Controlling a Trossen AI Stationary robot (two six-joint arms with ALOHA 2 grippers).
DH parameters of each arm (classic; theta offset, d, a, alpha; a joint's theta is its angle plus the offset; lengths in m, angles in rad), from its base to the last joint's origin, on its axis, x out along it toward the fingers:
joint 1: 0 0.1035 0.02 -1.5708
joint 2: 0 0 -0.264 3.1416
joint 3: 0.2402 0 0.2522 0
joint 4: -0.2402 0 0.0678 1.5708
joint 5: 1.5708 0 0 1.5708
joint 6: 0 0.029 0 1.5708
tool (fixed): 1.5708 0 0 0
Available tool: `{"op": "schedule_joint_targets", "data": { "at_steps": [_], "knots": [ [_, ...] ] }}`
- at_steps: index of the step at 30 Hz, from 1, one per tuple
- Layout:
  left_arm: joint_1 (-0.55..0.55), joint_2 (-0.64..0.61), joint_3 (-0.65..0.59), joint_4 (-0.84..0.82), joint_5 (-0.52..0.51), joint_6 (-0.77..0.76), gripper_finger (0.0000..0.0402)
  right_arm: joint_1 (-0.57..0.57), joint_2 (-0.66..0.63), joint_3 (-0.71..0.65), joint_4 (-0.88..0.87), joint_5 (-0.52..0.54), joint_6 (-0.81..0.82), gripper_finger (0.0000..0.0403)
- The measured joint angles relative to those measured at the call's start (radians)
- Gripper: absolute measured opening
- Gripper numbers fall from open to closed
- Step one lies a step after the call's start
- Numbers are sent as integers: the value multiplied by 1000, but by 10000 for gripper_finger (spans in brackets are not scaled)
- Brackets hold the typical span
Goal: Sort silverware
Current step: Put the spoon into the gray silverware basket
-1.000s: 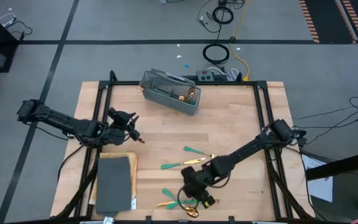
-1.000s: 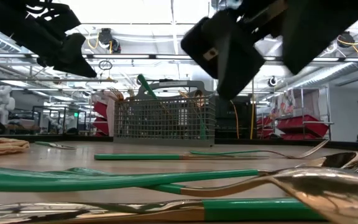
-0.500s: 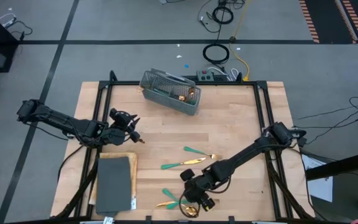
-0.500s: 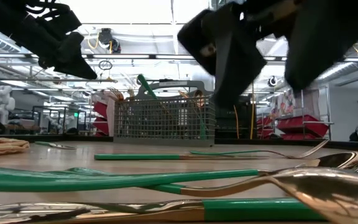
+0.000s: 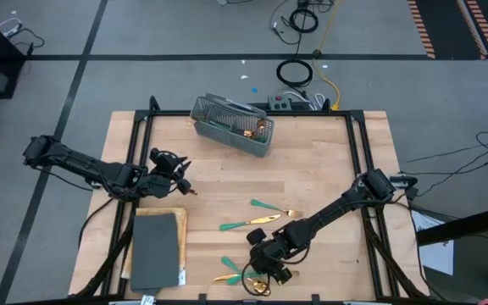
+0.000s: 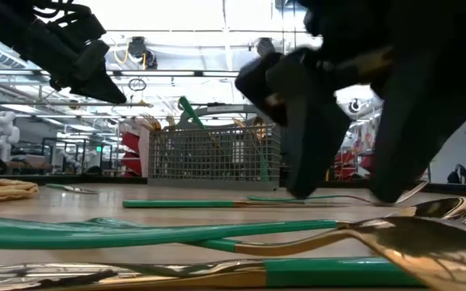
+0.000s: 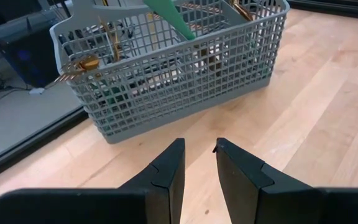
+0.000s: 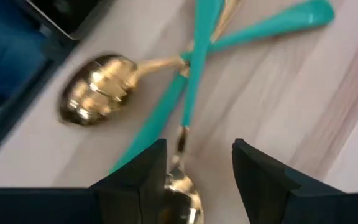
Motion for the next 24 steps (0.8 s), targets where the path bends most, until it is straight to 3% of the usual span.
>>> {"op": "schedule_joint_targets", "data": {
  "at_steps": [19, 24],
  "knots": [
    [0, 0, 0, -11, -1, 1, 99, -10, 45, 1, -17, 0, 50, 162],
    [0, 0, 0, -11, -1, 1, 99, -8, 45, 1, -32, 70, 47, 113]
  ]
}}
